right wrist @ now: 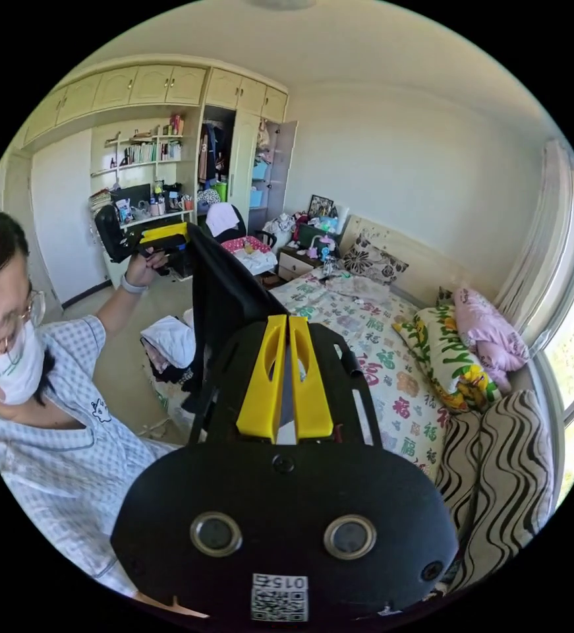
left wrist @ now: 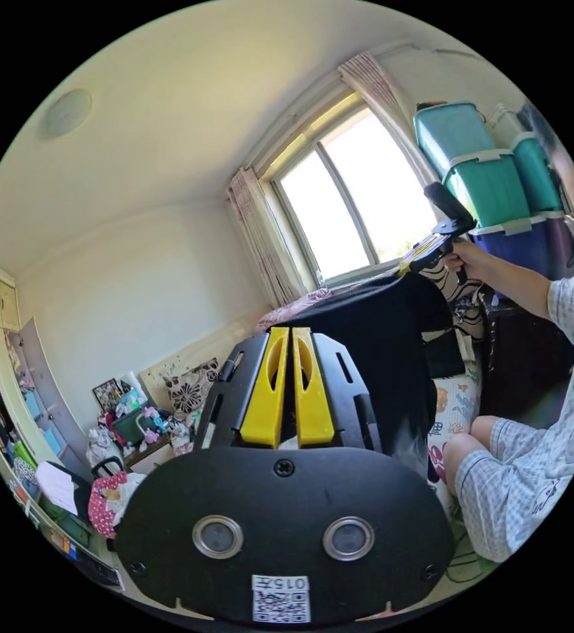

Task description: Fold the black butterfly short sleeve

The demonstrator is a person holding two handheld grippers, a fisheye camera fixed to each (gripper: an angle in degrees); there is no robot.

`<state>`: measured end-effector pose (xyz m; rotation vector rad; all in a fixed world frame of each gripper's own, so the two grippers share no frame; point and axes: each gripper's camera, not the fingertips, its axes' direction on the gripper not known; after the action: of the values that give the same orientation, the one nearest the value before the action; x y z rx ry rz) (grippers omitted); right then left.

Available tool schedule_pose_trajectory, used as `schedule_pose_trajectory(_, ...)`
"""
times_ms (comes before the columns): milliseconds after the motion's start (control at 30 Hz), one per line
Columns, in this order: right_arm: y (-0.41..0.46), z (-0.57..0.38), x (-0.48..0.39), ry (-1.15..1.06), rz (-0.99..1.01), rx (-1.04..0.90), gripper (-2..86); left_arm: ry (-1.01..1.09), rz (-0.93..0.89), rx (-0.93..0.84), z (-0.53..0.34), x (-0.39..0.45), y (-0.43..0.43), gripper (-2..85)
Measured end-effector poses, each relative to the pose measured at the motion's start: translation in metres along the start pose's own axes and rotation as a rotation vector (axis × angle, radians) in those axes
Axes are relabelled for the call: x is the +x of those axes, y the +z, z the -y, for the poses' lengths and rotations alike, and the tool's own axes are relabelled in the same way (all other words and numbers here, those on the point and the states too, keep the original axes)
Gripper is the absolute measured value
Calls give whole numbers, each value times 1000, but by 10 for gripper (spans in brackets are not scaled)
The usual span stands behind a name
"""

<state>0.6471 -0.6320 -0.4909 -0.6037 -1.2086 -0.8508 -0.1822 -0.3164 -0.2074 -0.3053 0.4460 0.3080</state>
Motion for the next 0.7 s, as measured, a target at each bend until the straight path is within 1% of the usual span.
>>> schedule_pose_trajectory(100, -28, 2, -9, -61, -112, 23, -5, 62, 17, 31, 15, 11, -14, -2)
schedule_pose_trajectory(200, -48, 6, -7, -114, -215, 42, -5, 111, 63, 53, 30, 17, -9, -2)
schedule_pose_trajectory(267, -54, 12, 11, -131, -273, 43, -5, 117, 65, 61, 37, 14, 4, -2)
schedule_pose_trajectory(400, -38, 17, 66, -101, -289, 34, -5, 79, 49, 31, 47, -2, 67, -2)
schedule_pose_trajectory(467, -8, 17, 118, -39, -188, -11, -5, 47, 53, -43, 47, -16, 113, -2)
schedule_pose_trajectory(500, 1, 17, 132, -20, -146, -24, -5, 15, 52, -118, 45, -29, 151, -2)
schedule_pose_trajectory(533, 21, 15, 161, 26, -37, -33, -5, -20, 62, -200, 41, -45, 193, -2)
schedule_pose_trajectory(567, 41, 11, 187, 71, 109, -25, -5, -39, 70, -243, 39, -54, 216, -2)
schedule_pose_trajectory(600, 52, 9, 199, 91, 186, -20, -5, -94, 91, -299, 36, -72, 257, -2)
schedule_pose_trajectory(633, 74, 3, 216, 114, 293, -15, -5, -173, 90, -305, 40, -90, 292, -3)
schedule_pose_trajectory(667, 94, -3, 229, 119, 336, -9, -5, -215, 82, -293, 45, -96, 306, -3)
schedule_pose_trajectory(700, 103, -6, 234, 116, 348, -4, -5, -252, 73, -238, 61, -101, 332, -4)
